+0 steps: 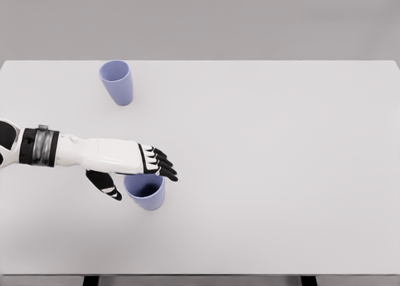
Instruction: Place the right cup on the left cup with left arm
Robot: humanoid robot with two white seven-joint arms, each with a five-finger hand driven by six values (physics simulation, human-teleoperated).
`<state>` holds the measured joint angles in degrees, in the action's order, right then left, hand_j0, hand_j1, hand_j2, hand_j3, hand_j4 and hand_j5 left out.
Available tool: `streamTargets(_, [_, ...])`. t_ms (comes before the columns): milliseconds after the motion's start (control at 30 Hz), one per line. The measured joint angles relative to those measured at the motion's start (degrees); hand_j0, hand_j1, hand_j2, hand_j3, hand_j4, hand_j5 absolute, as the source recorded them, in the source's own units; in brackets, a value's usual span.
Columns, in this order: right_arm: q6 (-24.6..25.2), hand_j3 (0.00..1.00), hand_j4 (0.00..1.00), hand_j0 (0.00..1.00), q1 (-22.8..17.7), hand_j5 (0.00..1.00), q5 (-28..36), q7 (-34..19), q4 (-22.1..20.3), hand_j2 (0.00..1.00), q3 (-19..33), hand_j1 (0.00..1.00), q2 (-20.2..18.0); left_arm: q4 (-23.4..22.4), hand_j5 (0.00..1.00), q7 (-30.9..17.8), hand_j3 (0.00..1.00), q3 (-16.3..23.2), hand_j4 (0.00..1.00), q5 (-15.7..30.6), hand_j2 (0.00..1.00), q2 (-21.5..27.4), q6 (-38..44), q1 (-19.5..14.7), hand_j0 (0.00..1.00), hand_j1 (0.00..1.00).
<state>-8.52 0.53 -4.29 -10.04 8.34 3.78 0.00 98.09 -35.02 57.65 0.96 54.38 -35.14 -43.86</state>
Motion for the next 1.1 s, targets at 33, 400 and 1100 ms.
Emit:
streamTargets(33, [0.0, 1.0, 1.0, 1.0, 0.0, 1.0, 0.0, 0.0, 0.0, 1.0, 0.0, 1.0, 0.0, -0.03, 1.0, 0.0, 1.0, -0.06, 1.0, -0.01, 1.0, -0.01, 0.0, 0.0, 1.0, 1.0])
streamTargets(400, [0.0, 1.0, 1.0, 1.0, 0.0, 1.0, 0.0, 0.0, 0.0, 1.0, 0.0, 1.0, 0.0, -0.72, 1.0, 0.0, 1.0, -0.14, 1.0, -1.11, 1.0, -1.15, 0.0, 0.09, 1.0, 1.0])
streamTargets(1100, [0.0, 1.0, 1.0, 1.0, 0.0, 1.0, 0.0, 0.0, 0.0, 1.0, 0.0, 1.0, 0.0, -1.85, 0.53, 0.45, 0.53, -0.65, 0.53, -1.93, 0.53, -2.2, 0.53, 1.76, 0.53, 0.53])
